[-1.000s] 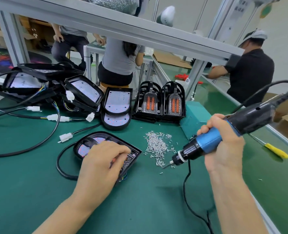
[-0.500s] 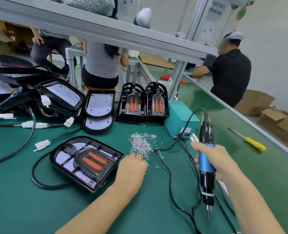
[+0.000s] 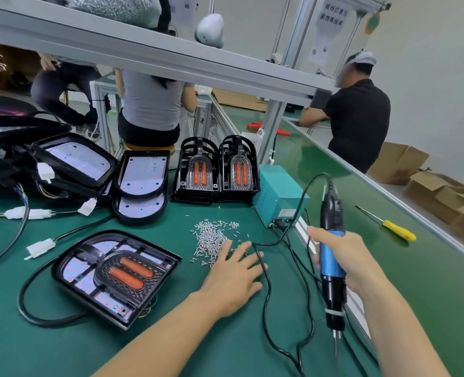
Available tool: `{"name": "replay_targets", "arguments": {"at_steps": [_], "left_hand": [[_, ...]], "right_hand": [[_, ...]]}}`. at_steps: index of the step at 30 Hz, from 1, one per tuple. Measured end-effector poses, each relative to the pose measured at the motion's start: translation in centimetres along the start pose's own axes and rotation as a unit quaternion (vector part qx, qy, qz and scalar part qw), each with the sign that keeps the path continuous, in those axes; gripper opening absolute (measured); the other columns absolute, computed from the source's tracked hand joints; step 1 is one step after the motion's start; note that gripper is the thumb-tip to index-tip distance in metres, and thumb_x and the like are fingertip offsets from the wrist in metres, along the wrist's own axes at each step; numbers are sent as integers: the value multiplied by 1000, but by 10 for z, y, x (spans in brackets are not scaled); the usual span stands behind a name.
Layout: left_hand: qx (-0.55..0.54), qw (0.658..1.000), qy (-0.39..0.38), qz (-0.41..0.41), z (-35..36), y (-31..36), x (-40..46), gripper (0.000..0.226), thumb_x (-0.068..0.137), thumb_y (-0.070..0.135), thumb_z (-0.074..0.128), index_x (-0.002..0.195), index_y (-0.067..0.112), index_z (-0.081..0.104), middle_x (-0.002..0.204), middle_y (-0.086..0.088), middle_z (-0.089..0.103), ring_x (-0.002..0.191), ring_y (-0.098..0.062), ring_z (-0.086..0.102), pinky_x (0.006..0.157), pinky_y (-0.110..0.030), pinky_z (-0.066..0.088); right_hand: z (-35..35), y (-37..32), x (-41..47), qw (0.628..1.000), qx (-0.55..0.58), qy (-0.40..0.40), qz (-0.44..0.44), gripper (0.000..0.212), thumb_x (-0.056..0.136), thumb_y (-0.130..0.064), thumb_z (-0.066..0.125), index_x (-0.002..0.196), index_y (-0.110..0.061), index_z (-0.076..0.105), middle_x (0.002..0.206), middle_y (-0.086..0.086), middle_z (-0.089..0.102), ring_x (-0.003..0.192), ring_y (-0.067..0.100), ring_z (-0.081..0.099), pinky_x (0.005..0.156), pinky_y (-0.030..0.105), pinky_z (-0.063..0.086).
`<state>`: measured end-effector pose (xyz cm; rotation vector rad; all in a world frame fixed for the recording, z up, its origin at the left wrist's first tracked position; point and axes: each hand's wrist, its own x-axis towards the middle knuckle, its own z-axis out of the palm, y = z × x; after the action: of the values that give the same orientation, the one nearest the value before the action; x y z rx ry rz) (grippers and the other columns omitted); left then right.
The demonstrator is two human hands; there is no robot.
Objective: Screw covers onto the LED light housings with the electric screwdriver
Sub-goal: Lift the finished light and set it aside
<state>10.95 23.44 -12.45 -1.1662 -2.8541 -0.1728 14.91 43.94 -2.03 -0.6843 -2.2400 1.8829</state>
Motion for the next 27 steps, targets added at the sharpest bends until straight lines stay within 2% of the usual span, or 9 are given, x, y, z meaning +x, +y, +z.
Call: {"name": "replay_targets", "arguments": {"at_steps": [3, 7, 11, 13, 15, 17, 20, 24, 27], "left_hand": [[4, 999, -38, 1, 5, -5, 15, 50, 102, 46, 16, 150, 31, 17, 159, 9, 11, 147, -19, -3, 113, -49, -14], [31, 994, -21, -98, 1, -29, 23, 50, 103, 39, 16, 151, 27, 14, 160, 8, 10, 147, -20, 1, 113, -50, -13], [82, 980, -17, -183, -5, -51, 24, 48, 104, 34, 18, 151, 21, 19, 158, 4, 18, 147, -26, 3, 113, -55, -11], [90, 976, -9, -198, -9, -52, 24, 48, 104, 33, 19, 150, 19, 20, 158, 3, 18, 147, -27, 2, 112, -56, -11], [78, 980, 20, -181, -10, -44, 23, 51, 103, 36, 19, 151, 19, 17, 159, 3, 14, 147, -25, 0, 112, -55, -15], [61, 991, 37, -115, -7, -31, 22, 54, 102, 42, 19, 152, 21, 13, 160, 5, 11, 147, -22, -3, 109, -51, -21], [46, 998, 13, -42, -3, -16, 26, 59, 101, 47, 20, 152, 20, 9, 160, 4, 9, 147, -19, -4, 107, -48, -24], [22, 997, -9, -73, -2, -15, 45, 56, 102, 44, 18, 152, 19, 12, 159, 2, 14, 147, -21, 2, 113, -51, -16], [70, 990, -10, -120, -6, -27, 54, 51, 104, 35, 19, 150, 16, 19, 158, -1, 19, 146, -25, 8, 112, -54, -16]], "right_hand": [[11, 6, 4, 997, -64, -28, 23, 35, 77, -31, 82, 78, -8, 56, 61, 10, 57, 47, 21, 60, 50, 30, 53], [30, 17, 11, 986, -156, -45, 44, 44, 75, -45, 81, 83, -10, 56, 69, 8, 58, 48, 18, 65, 54, 30, 54], [49, 23, 20, 968, -244, -42, 33, 48, 76, -53, 75, 76, -12, 51, 61, 1, 56, 49, 18, 68, 47, 23, 49], [59, 27, 24, 954, -296, -41, 19, 50, 77, -56, 71, 69, -14, 46, 59, 2, 55, 51, 22, 66, 54, 29, 51], [65, 31, 29, 935, -353, -25, -1, 54, 78, -60, 67, 64, -15, 41, 58, 1, 51, 54, 23, 58, 57, 30, 48], [69, 33, 33, 918, -396, -3, -17, 56, 80, -66, 62, 62, -16, 41, 58, -2, 48, 55, 18, 50, 51, 29, 38], [70, 35, 37, 905, -424, 3, -27, 58, 82, -71, 55, 70, -15, 49, 68, -1, 55, 67, 19, 55, 56, 30, 38], [72, 37, 42, 902, -430, 19, -32, 59, 83, -70, 54, 71, -13, 51, 65, -1, 56, 61, 14, 53, 53, 28, 38], [77, 37, 43, 888, -458, 16, -38, 57, 83, -71, 53, 68, -16, 48, 68, -3, 53, 61, 12, 50, 50, 27, 34]]}}
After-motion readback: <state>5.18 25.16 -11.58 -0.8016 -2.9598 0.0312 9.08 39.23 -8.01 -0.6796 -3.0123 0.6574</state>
